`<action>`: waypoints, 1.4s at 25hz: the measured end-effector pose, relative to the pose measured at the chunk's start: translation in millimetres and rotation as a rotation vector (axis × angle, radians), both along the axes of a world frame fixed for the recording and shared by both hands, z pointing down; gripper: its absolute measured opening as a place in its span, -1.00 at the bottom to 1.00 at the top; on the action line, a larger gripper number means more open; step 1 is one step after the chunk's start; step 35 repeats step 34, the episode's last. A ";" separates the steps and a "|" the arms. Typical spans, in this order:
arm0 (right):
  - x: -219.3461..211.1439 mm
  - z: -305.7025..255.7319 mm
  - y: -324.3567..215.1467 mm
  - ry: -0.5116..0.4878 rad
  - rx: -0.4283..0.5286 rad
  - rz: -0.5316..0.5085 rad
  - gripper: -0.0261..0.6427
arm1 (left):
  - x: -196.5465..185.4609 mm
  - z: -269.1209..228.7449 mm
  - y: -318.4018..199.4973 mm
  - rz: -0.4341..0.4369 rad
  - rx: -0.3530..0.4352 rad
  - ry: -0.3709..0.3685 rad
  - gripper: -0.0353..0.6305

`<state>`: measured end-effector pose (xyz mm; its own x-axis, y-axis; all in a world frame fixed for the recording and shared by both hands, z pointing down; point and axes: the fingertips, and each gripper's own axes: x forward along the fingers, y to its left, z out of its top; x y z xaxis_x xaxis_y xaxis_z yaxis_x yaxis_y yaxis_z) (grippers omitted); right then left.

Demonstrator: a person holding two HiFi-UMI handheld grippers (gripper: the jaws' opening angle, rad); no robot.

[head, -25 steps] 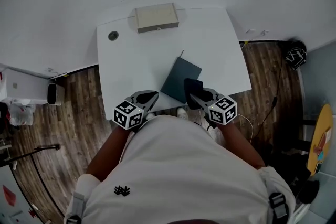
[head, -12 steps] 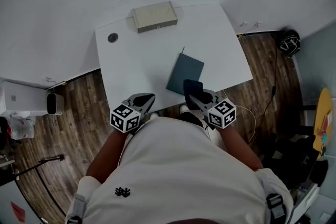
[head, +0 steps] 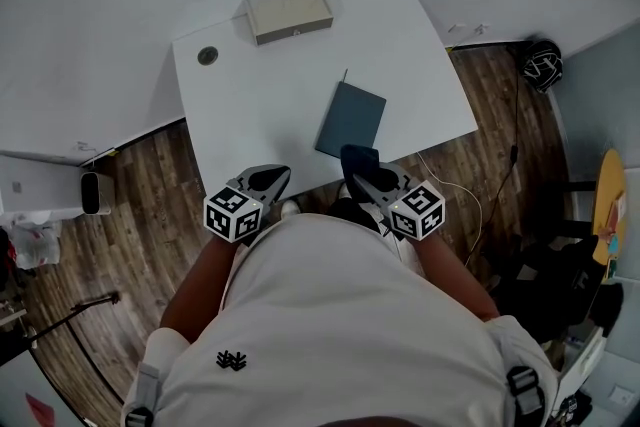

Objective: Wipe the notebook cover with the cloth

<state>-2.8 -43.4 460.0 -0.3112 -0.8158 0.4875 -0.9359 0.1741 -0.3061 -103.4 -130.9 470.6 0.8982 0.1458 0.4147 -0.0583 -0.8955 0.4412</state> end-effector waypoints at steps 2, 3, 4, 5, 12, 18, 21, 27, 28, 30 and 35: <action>-2.9 -0.6 0.8 0.001 -0.002 0.003 -0.73 | -1.4 -0.9 2.0 0.007 -0.003 0.005 -0.88; -4.4 -0.4 0.1 0.002 -0.002 0.004 -0.73 | -2.5 -0.7 1.7 0.011 -0.004 0.006 -0.88; -6.1 0.2 -0.6 0.001 -0.004 0.004 -0.73 | -4.0 0.3 0.9 0.014 -0.005 0.004 -0.88; -8.5 0.9 -0.8 0.001 -0.007 0.003 -0.73 | -6.3 2.3 0.4 0.016 -0.006 0.000 -0.88; -15.8 2.5 7.3 0.012 -0.017 0.002 -0.73 | -14.0 14.5 1.2 0.015 -0.012 -0.033 -0.88; -19.7 5.9 8.2 0.013 -0.028 -0.003 -0.73 | -9.9 15.6 4.0 0.032 -0.018 -0.027 -0.88; -18.1 6.9 6.7 0.013 -0.031 -0.004 -0.73 | -7.8 20.7 3.1 0.043 -0.009 -0.048 -0.88; -5.7 10.5 9.4 0.013 -0.044 -0.001 -0.73 | 3.5 25.0 2.8 0.044 -0.016 -0.066 -0.88; -2.4 11.5 9.2 0.012 -0.045 0.002 -0.73 | 6.8 25.7 3.0 0.047 -0.015 -0.067 -0.88; 4.3 13.9 9.0 0.008 -0.045 0.005 -0.73 | 13.8 28.4 3.8 0.051 -0.014 -0.072 -0.88; 15.7 17.5 10.6 0.004 -0.047 -0.011 -0.73 | 26.8 35.2 3.9 0.049 -0.011 -0.090 -0.88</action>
